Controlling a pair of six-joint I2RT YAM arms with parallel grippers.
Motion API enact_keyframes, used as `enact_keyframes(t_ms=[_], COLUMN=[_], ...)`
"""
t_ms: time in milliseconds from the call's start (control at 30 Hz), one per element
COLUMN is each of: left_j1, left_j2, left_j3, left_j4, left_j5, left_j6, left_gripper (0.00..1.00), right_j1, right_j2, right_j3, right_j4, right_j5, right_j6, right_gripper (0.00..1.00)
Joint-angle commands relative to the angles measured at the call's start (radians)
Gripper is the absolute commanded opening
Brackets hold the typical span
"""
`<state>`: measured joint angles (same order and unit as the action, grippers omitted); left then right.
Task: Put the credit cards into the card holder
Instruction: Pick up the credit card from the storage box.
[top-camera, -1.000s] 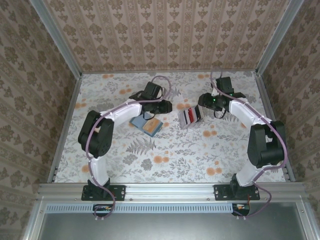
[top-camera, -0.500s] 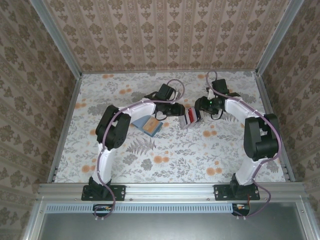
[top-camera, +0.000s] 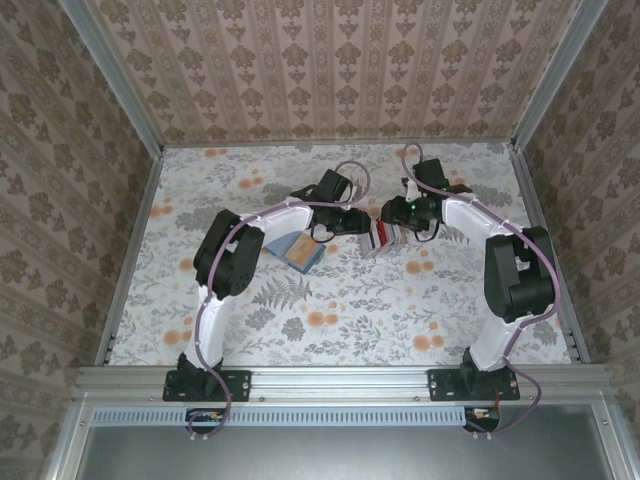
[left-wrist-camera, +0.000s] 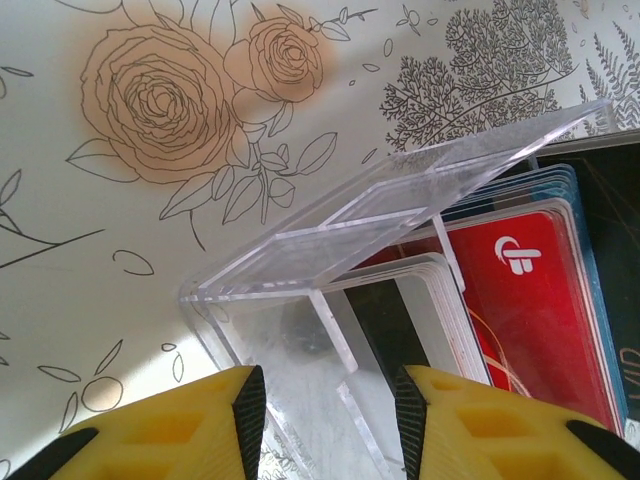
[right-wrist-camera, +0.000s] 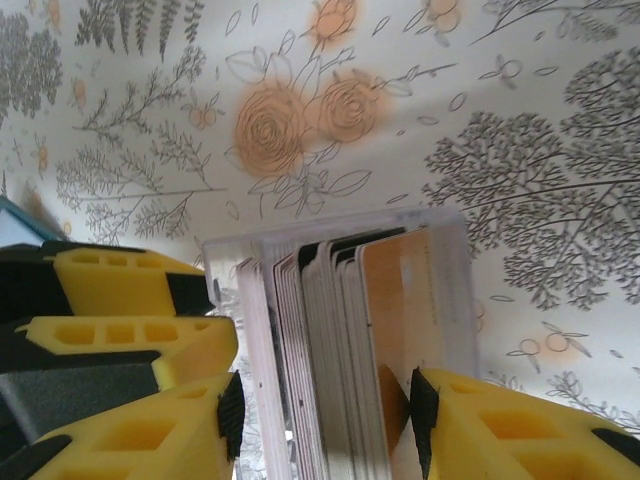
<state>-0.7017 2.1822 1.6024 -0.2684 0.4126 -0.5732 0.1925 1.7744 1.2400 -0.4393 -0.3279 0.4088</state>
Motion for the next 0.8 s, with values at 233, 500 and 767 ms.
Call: enact_keyframes(t_ms=[233, 500, 767], left_j1=[-0.010, -0.008, -0.008], left_j2=[0.027, 0.028, 0.027], left_j3=[0.005, 0.000, 0.005], left_j4=[-0.006, -0.005, -0.006], left_j5=[0.010, 0.006, 0.006], left_j6=[-0.016, -0.017, -0.019], left_gripper=[0.42, 0.42, 0.42], right_j1=[0.044, 0.047, 0.048], right_j2=[0.061, 0.018, -0.028], right_j3=[0.057, 0.062, 0.069], right_j4=[-0.093, -0.093, -0.135], right_j5=[0.096, 0.085, 0.103], right_j6=[-0.062, -0.052, -0.056], right_gripper=[0.51, 0.49, 0.48])
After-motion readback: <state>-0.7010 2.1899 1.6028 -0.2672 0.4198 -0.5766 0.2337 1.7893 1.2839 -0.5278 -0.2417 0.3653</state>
